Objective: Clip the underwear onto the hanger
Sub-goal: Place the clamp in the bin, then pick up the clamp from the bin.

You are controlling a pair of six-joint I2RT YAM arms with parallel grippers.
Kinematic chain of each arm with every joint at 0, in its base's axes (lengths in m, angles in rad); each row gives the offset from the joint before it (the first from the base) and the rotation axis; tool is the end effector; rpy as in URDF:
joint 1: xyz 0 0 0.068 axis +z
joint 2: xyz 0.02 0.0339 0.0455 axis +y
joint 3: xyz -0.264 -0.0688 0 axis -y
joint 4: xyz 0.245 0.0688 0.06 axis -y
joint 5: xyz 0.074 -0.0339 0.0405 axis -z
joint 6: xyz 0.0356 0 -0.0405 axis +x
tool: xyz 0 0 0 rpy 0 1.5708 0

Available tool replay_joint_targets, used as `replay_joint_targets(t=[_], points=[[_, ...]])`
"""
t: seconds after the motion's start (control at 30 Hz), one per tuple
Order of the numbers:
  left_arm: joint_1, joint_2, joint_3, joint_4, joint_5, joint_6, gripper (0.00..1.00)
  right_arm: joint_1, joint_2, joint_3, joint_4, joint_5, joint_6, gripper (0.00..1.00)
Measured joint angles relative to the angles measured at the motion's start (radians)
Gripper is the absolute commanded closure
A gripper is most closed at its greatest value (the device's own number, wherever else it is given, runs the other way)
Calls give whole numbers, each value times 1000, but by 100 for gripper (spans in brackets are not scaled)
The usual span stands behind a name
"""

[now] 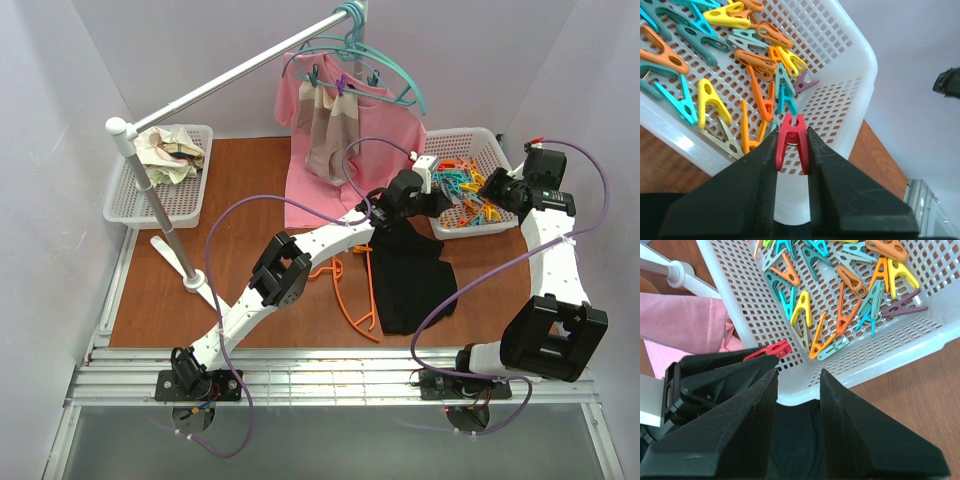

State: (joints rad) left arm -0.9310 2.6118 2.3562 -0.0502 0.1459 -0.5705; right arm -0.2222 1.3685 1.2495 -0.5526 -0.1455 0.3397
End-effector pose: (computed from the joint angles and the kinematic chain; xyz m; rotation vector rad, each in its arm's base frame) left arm 0.3566 -0.4878 0.2101 0.4740 1.9908 -1.1310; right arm 0.2965 -0.0617 0.3346 0.5460 2.1763 0.2267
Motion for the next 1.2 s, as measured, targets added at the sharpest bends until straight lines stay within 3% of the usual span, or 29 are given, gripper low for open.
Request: replay_joint_targets(t=[0.07,0.27,0.47,0.6,0.67,0.77,0.9,0.93,1.0,1.2], points=[[2,0,0,7,-5,13,66,0,-2,-5,-4,-5,0,71],[1,0,0,20,-8,27,55,0,-9,-5,-4,-19,-1,68],[1,-9,-14,28,-8,53,55,0,-14,-4,-4,-27,-12,62],[1,-68,-99,11,-12,83,54,0,-12,-2,-4,-44,-46,50],[1,-145,-200,-14,-24,100,49,0,6,17,-5,-56,-64,40],[2,-303,-362,-74,-55,113,41,0,60,65,-1,-72,-101,37],[5,-572,-594,-146,-109,103,37,1,185,147,5,-82,-150,46],[6,-634,-647,-160,-117,97,26,4,217,163,5,-83,-161,47],[14,-758,-766,-169,-125,81,17,12,288,204,2,-77,-179,48],[121,-972,-1085,-186,-76,-9,15,45,497,354,-18,-47,-221,55]])
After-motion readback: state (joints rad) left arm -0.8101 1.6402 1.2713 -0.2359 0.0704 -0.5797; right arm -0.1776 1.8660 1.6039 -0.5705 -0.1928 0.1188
